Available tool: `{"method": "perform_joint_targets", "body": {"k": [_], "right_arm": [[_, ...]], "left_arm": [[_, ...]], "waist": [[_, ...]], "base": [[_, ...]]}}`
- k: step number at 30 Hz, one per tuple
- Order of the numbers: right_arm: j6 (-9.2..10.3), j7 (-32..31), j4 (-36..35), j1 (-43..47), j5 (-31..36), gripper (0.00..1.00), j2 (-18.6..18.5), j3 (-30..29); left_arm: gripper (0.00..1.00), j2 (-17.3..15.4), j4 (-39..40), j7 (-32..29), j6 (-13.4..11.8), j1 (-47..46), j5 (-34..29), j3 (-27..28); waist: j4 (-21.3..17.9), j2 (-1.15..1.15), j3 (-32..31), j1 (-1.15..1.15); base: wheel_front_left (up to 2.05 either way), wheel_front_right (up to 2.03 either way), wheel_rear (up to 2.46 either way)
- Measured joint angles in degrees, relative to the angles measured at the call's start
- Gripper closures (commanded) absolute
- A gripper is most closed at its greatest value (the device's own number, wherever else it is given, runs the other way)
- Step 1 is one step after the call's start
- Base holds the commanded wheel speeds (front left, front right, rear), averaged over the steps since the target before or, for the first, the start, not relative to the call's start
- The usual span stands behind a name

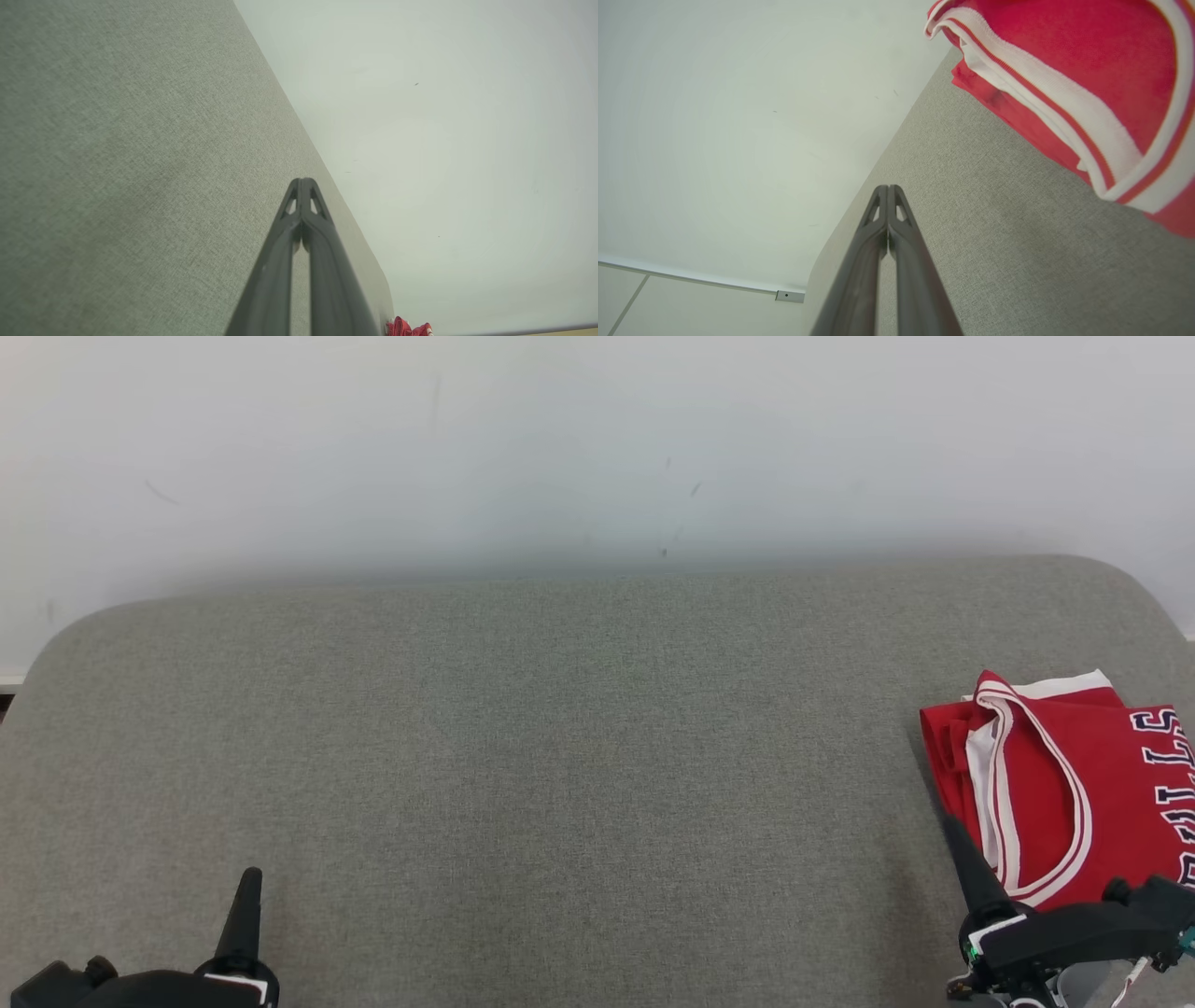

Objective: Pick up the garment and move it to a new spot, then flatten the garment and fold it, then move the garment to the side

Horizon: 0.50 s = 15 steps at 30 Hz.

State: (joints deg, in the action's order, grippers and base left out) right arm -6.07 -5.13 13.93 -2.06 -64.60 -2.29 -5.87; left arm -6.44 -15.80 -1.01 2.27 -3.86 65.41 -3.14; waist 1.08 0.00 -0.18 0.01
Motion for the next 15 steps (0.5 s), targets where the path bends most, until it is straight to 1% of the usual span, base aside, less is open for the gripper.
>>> {"method": "perform_joint_targets", "body": {"k": [15], "right_arm": [[-0.24, -0.47, 1.15, -0.94, -10.54, 1.00, -0.01, -0.73]], "left_arm": [[1.00, 1.47, -0.38, -2.05, 1.85, -0.18, 9.78, 3.11]], "waist": [[-0.43, 0.00, 0.11, 0.00]], "base": [[0.00, 0.00, 0.00]]}}
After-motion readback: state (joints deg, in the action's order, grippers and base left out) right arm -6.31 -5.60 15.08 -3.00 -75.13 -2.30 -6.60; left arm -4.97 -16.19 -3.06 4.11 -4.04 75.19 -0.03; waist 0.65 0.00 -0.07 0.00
